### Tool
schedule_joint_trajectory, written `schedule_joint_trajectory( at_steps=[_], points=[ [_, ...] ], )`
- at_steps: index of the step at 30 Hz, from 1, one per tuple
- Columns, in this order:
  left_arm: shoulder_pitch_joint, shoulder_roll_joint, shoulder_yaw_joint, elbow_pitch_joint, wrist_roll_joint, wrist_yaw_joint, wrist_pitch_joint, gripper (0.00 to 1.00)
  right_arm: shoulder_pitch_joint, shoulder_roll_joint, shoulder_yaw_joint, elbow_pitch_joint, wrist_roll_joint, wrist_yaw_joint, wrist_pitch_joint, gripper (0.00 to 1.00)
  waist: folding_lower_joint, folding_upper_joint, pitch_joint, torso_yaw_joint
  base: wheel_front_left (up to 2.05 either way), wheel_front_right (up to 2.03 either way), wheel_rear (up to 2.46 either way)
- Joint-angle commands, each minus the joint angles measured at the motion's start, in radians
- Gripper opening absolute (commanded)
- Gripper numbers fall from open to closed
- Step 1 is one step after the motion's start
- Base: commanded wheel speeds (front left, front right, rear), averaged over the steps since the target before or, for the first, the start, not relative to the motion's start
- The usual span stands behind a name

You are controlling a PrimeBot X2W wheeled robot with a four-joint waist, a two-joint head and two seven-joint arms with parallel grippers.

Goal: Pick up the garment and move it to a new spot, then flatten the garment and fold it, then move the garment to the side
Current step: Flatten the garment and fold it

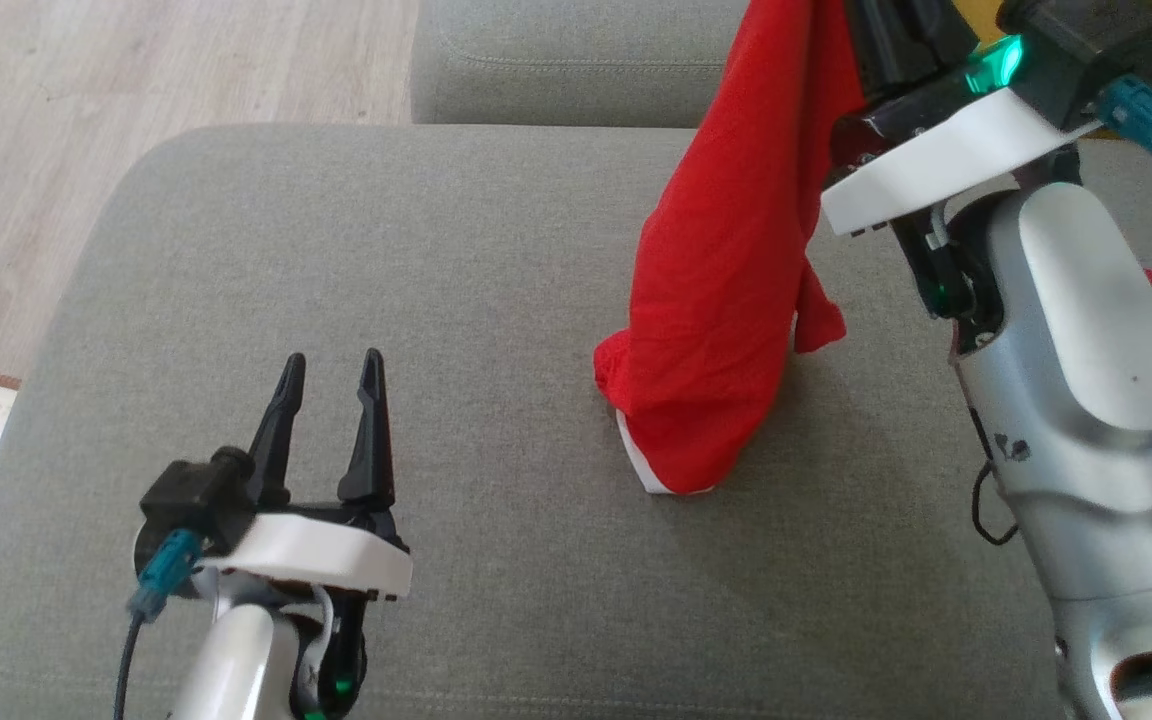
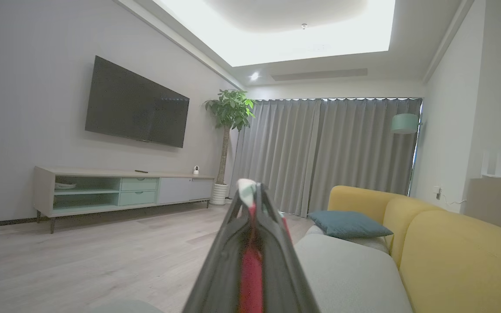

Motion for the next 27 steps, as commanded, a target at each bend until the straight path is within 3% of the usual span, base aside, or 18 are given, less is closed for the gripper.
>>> schedule_joint_trajectory(
  at_steps=[1, 10, 18, 19, 20, 27],
  points=[
    [-0.033, 0.007, 0.029, -0.04, -0.006, 0.006, -0.005, 1.0, -0.042, 0.016, 0.009, -0.044, 0.005, 0.003, 0.007, 0.0, 0.0, -0.0001, 0.001, 0.001, 0.0, 0.0, 0.0],
    [-0.055, 0.007, 0.016, -0.052, -0.013, 0.012, -0.005, 1.0, -0.09, -0.053, 0.02, 0.035, 0.05, 0.003, 0.034, 0.0, 0.0, -0.0001, 0.052, 0.012, 0.0, 0.0, 0.0],
    [-0.098, 0.007, -0.002, -0.054, -0.018, 0.015, -0.005, 1.0, -0.14, -0.131, -0.106, 0.381, 0.0, 0.003, -0.039, 0.0, 0.0, -0.0001, 0.125, 0.021, 0.0, 0.0, 0.0],
    [-0.103, 0.007, -0.004, -0.054, -0.019, 0.015, -0.005, 1.0, -0.15, -0.137, -0.119, 0.429, -0.02, 0.003, -0.039, 0.35, 0.0, -0.0001, 0.134, 0.022, 0.0, 0.0, 0.0],
    [-0.108, 0.007, -0.007, -0.053, -0.02, 0.016, -0.005, 1.0, -0.159, -0.139, -0.129, 0.474, -0.035, 0.003, -0.036, 1.0, 0.0, -0.0001, 0.142, 0.023, 0.0, 0.0, 0.0],
    [-0.125, 0.007, -0.015, -0.045, -0.027, 0.023, -0.005, 1.0, -0.191, -0.122, -0.142, 0.622, -0.063, 0.003, -0.095, 1.0, 0.0, -0.0001, 0.161, 0.012, 0.0, 0.0, 0.0]
  ],
)
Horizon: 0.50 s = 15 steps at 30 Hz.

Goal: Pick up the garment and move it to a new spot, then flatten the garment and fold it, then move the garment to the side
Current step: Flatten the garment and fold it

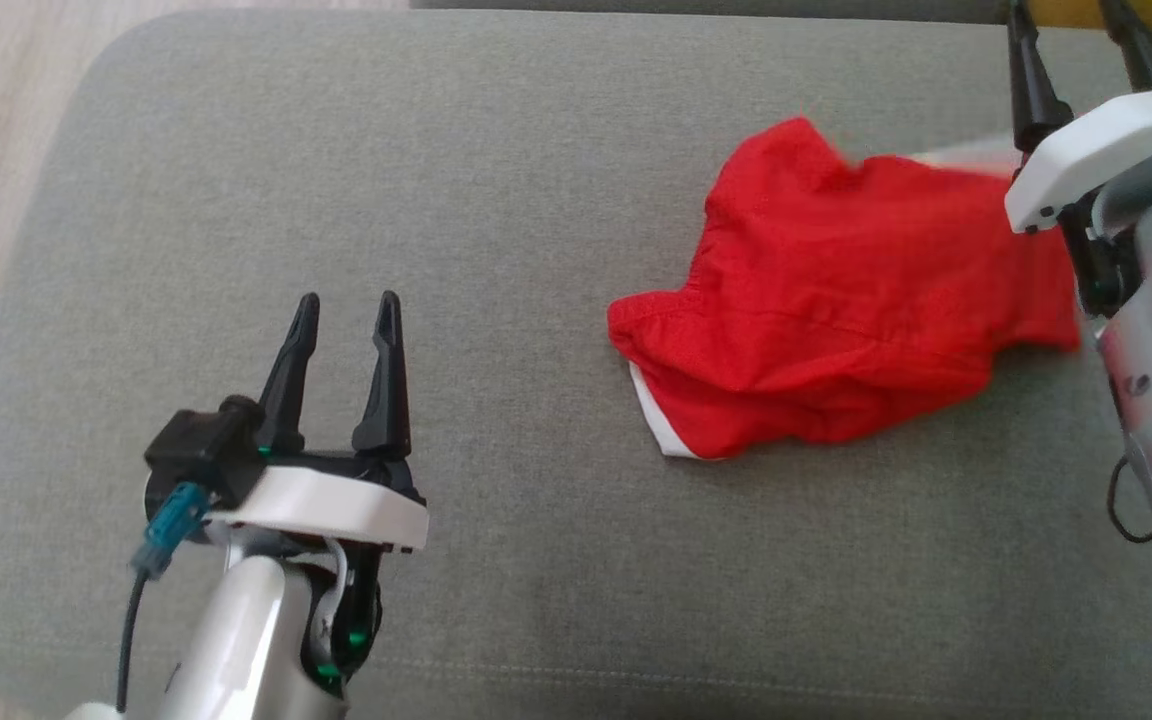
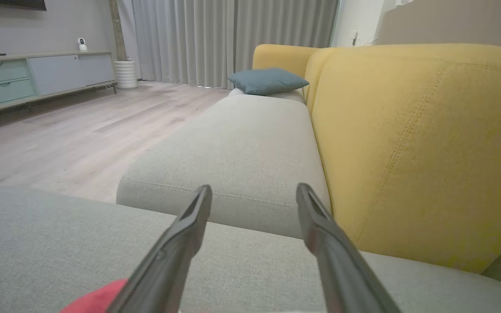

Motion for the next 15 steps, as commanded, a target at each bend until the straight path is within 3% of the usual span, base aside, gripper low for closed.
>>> schedule_joint_trajectory(
  at_steps=[1, 8, 15],
  points=[
    [-0.049, 0.007, 0.023, -0.025, -0.007, 0.006, -0.005, 1.0, -0.039, 0.01, 0.015, -0.011, -0.001, 0.003, -0.027, 1.0, 0.0, 0.0, -0.003, -0.01, 0.0, 0.0, 0.0],
    [-0.046, 0.007, 0.032, -0.022, -0.007, 0.005, -0.005, 1.0, -0.003, 0.037, 0.063, -0.034, 0.039, 0.003, -0.078, 1.0, 0.0, 0.0, -0.034, -0.05, 0.0, 0.0, 0.0],
    [-0.02, 0.007, 0.043, -0.027, -0.007, 0.008, -0.005, 1.0, 0.141, 0.057, 0.071, -0.192, 0.095, 0.003, -0.103, 1.0, 0.0, 0.0, -0.085, -0.107, 0.0, 0.0, 0.0]
  ],
)
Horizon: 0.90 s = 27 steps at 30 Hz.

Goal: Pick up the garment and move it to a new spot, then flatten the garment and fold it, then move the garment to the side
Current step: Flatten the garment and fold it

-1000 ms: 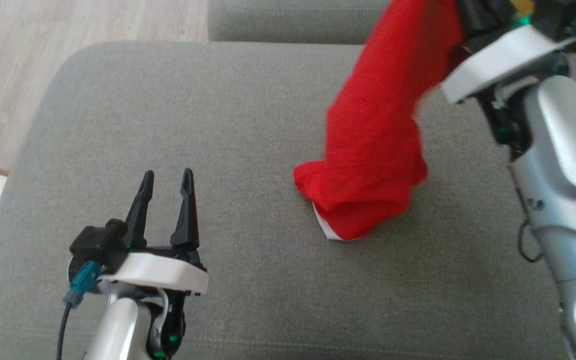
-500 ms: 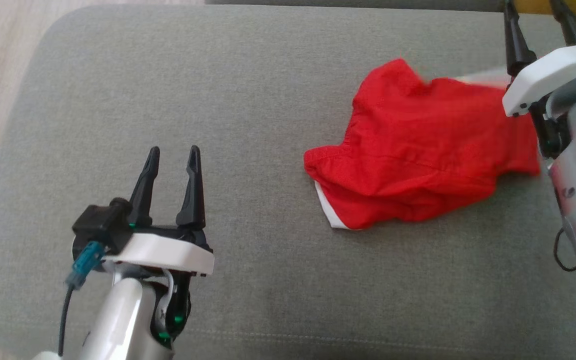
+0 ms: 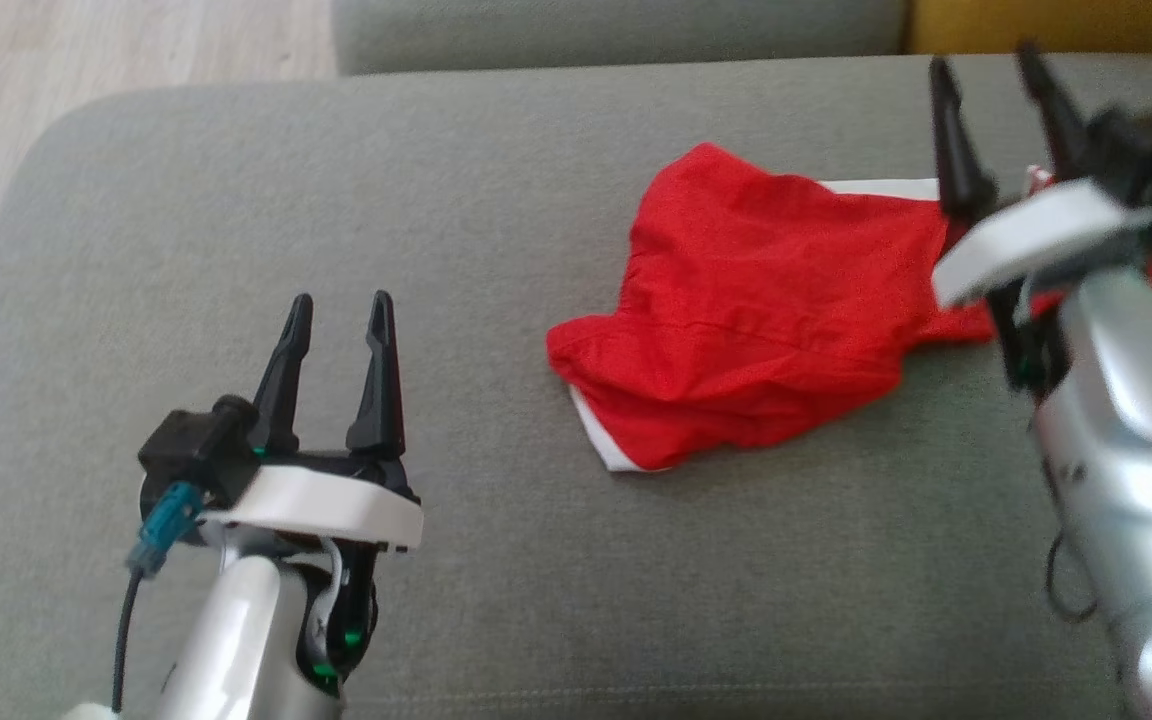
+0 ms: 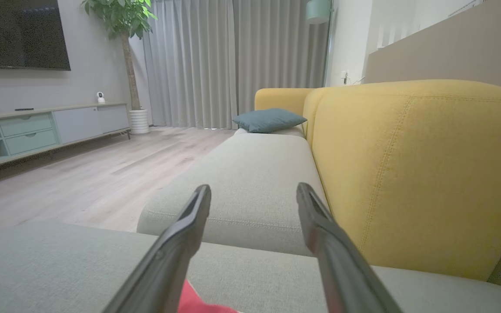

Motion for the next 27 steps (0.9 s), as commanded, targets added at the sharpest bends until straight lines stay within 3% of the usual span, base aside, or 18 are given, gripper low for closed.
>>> schedule_joint_trajectory(
  at_steps=[1, 14, 21, 27],
  points=[
    [-0.013, 0.008, 0.035, -0.036, -0.002, 0.006, -0.005, 1.0, 0.025, 0.019, 0.003, -0.062, 0.004, 0.003, -0.01, 1.0, 0.0, -0.0001, -0.022, -0.024, 0.0, 0.0, 0.0],
    [0.02, 0.008, 0.006, -0.037, -0.01, 0.01, -0.005, 1.0, 0.485, 0.15, -0.163, -0.467, -0.067, 0.003, 0.007, 1.0, 0.0, -0.0001, -0.039, -0.086, 0.0, 0.0, 0.0],
    [0.008, 0.008, 0.001, -0.026, -0.006, 0.0, -0.005, 1.0, 0.545, 0.167, -0.17, -0.573, -0.078, 0.003, 0.057, 1.0, 0.0, -0.0001, -0.022, -0.113, 0.0, 0.0, 0.0],
    [-0.049, 0.012, -0.073, 0.122, 0.005, -0.065, 0.034, 1.0, 0.55, 0.168, -0.167, -0.618, -0.063, 0.003, 0.077, 1.0, 0.0, -0.0001, 0.007, -0.153, 0.0, 0.0, 0.0]
  ],
)
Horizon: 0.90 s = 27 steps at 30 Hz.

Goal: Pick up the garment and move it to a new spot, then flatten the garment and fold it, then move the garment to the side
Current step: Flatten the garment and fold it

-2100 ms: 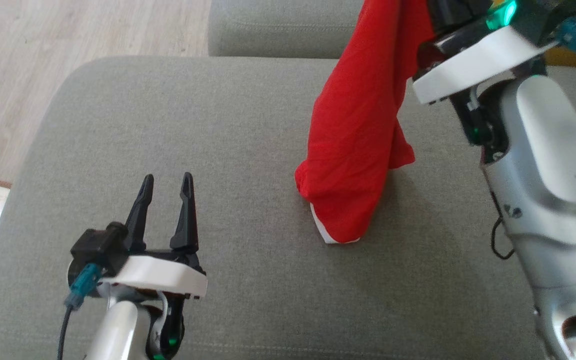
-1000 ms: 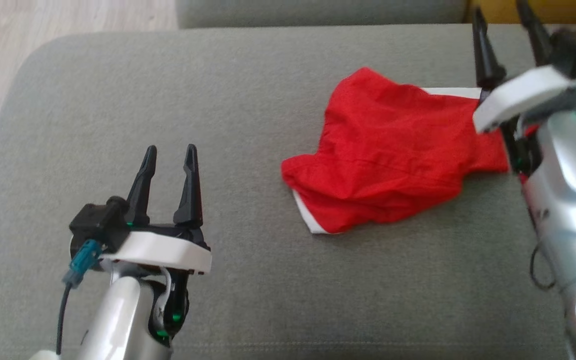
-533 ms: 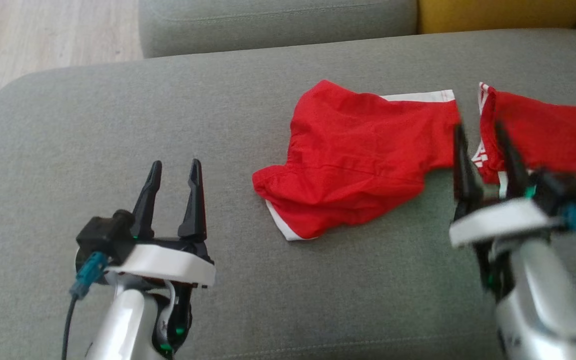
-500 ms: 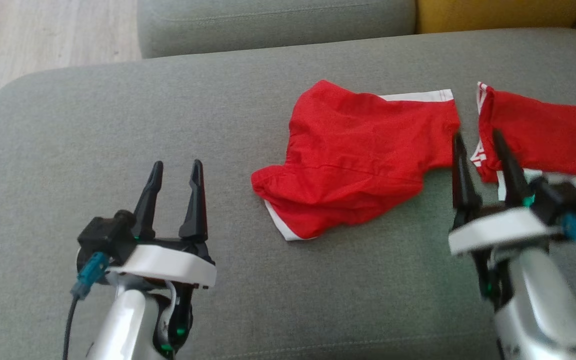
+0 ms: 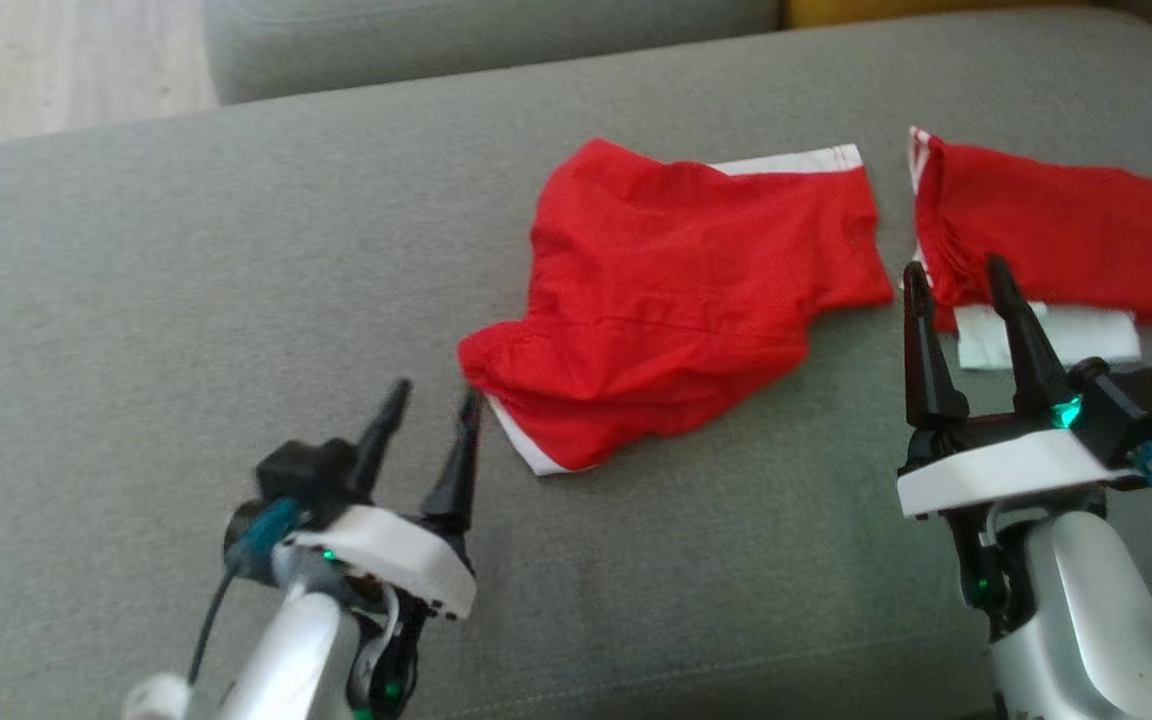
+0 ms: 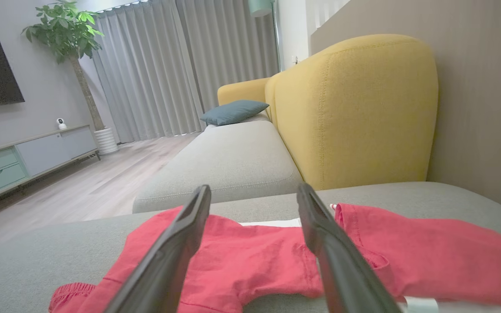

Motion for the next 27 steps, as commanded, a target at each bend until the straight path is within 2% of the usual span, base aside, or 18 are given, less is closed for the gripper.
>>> schedule_joint_trajectory(
  at_steps=[1, 3, 5, 12, 18, 21, 24, 25, 26, 27],
  points=[
    [-0.08, 0.007, 0.019, 0.001, 0.003, -0.013, 0.017, 1.0, -0.021, 0.004, 0.026, -0.043, 0.008, 0.003, 0.005, 1.0, 0.0, 0.0, 0.019, -0.022, 0.0, 0.0, 0.0],
    [-0.135, 0.008, 0.003, 0.087, -0.009, -0.035, 0.07, 1.0, -0.024, 0.004, 0.034, -0.052, 0.012, 0.003, 0.008, 1.0, 0.0, 0.0, 0.042, -0.051, 0.0, 0.0, 0.0],
    [-0.173, 0.008, 0.001, 0.136, -0.012, -0.034, 0.094, 1.0, -0.027, 0.004, 0.034, -0.056, 0.015, 0.003, 0.006, 1.0, 0.0, 0.0, 0.056, -0.069, 0.0, 0.0, 0.0],
    [-0.263, 0.025, 0.005, 0.289, 0.022, 0.029, 0.154, 1.0, -0.038, 0.005, 0.035, -0.064, 0.024, 0.003, -0.003, 1.0, 0.0, 0.0, 0.09, -0.112, 0.0, 0.0, 0.0],
    [-0.323, 0.041, -0.003, 0.399, 0.046, 0.061, 0.18, 1.0, -0.047, 0.005, 0.044, -0.064, 0.032, 0.003, -0.012, 1.0, 0.0, 0.0, 0.112, -0.138, 0.0, 0.0, 0.0],
    [-0.345, 0.042, -0.006, 0.436, 0.046, 0.059, 0.173, 1.0, -0.05, 0.005, 0.049, -0.061, 0.036, 0.003, -0.016, 1.0, 0.0, 0.0, 0.12, -0.147, 0.0, 0.0, 0.0],
    [-0.366, 0.039, -0.018, 0.461, 0.042, 0.033, 0.159, 1.0, -0.051, 0.005, 0.053, -0.059, 0.038, 0.003, -0.02, 1.0, 0.0, 0.0, 0.125, -0.153, 0.0, 0.0, 0.0],
    [-0.373, 0.038, -0.023, 0.462, 0.042, 0.021, 0.146, 0.13, -0.051, 0.005, 0.054, -0.059, 0.039, 0.003, -0.021, 1.0, 0.0, 0.0, 0.127, -0.154, 0.0, 0.0, 0.0],
    [-0.38, 0.036, -0.027, 0.461, 0.041, 0.011, 0.132, 0.0, -0.052, 0.005, 0.051, -0.058, 0.04, 0.003, -0.023, 1.0, 0.0, 0.0, 0.127, -0.155, 0.0, 0.0, 0.0],
    [-0.388, 0.035, -0.03, 0.457, 0.04, 0.002, 0.113, 0.0, -0.054, 0.005, 0.047, -0.057, 0.042, 0.003, -0.025, 1.0, 0.0, 0.0, 0.127, -0.156, 0.0, 0.0, 0.0]
  ],
)
